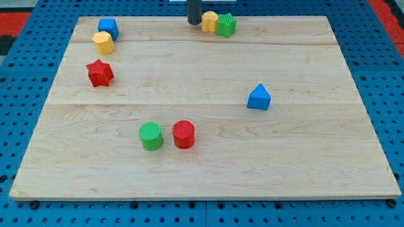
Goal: Separate the green star and yellow heart
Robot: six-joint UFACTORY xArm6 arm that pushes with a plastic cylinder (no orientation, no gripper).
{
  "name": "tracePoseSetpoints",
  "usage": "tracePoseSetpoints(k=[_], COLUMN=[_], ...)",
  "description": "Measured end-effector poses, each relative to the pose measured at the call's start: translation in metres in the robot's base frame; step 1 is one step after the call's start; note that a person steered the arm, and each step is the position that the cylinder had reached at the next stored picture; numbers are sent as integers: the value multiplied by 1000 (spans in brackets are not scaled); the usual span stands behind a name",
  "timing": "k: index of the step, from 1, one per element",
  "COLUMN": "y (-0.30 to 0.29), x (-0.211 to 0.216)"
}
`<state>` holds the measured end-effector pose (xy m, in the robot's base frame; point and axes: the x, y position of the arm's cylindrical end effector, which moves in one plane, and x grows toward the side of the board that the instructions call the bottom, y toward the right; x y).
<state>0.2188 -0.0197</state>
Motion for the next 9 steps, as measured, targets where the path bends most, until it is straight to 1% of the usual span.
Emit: tracePoseSetpoints(k=[1, 2, 3, 4, 5, 6, 7, 8, 9], y=[0, 14, 99, 199, 206, 175, 37, -12, -12], x=[38, 59, 50, 12, -27, -27, -26, -25, -26])
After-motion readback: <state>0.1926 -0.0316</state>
